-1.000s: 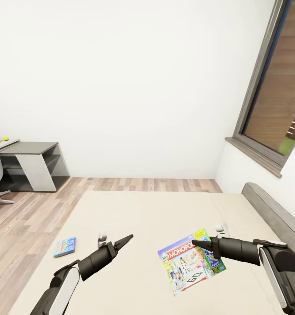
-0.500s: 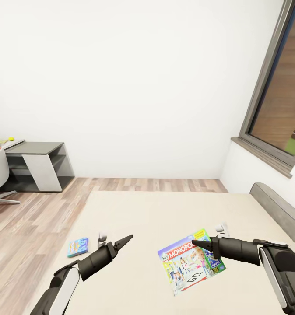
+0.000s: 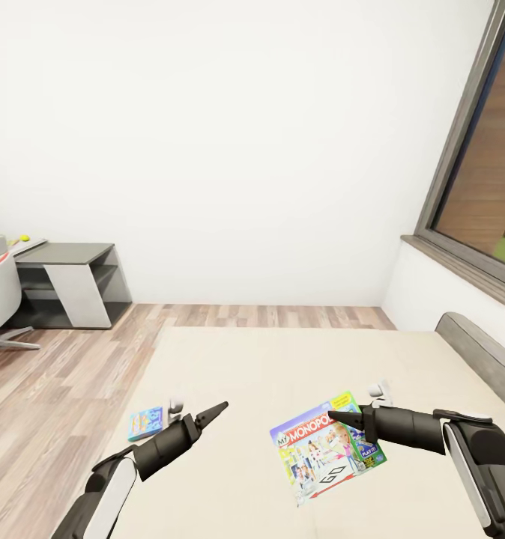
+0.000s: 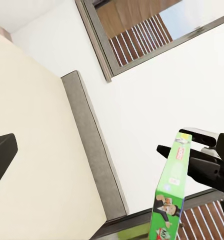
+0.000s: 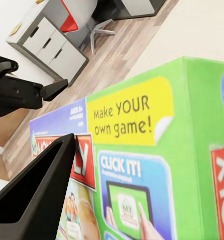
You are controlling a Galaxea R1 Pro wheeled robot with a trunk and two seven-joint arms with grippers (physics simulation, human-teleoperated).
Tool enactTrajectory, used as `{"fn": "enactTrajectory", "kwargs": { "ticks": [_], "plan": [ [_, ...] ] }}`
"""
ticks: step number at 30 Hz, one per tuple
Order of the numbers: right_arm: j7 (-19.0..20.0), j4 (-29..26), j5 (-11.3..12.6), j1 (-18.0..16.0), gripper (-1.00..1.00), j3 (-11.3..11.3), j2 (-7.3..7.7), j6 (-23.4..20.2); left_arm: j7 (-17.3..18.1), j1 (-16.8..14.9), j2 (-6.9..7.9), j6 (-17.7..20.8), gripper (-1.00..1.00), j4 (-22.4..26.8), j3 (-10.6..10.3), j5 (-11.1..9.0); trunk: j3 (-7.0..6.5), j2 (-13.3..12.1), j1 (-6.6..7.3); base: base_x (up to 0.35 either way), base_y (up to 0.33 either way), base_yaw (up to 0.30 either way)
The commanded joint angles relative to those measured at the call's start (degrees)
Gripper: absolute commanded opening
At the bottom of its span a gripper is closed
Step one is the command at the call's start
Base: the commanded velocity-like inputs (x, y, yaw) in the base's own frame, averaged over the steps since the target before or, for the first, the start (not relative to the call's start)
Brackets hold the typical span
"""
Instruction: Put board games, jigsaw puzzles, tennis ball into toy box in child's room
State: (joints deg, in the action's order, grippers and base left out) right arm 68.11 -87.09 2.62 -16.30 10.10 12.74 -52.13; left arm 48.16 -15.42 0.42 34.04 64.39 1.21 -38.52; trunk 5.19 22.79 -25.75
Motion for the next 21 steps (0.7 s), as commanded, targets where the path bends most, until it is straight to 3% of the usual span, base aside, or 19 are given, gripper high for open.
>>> {"fn": "enactTrajectory", "kwargs": {
  "ticks": [1, 10, 21],
  "plan": [
    [-0.02, -0.01, 0.28, -0.05, -1.0, 0.02, 0.01, -0.52, 0.05, -0.05, 0.01, 0.42, 1.0, -0.01, 0.02, -0.3, 0.13, 0.13, -0.04, 0.002, 0.028, 0.0],
    [-0.04, -0.01, 0.19, -0.05, -1.0, 0.01, 0.01, -0.52, 0.09, -0.04, 0.02, 0.42, 1.0, -0.02, 0.02, -0.29, 0.13, 0.13, -0.04, 0.001, 0.045, 0.0],
    [0.06, -0.01, 0.17, -0.05, -1.0, 0.05, 0.01, -0.52, 0.13, -0.04, 0.03, 0.42, 1.0, 0.01, 0.01, -0.4, 0.13, 0.13, -0.04, 0.0, 0.205, 0.0]
  ]
}}
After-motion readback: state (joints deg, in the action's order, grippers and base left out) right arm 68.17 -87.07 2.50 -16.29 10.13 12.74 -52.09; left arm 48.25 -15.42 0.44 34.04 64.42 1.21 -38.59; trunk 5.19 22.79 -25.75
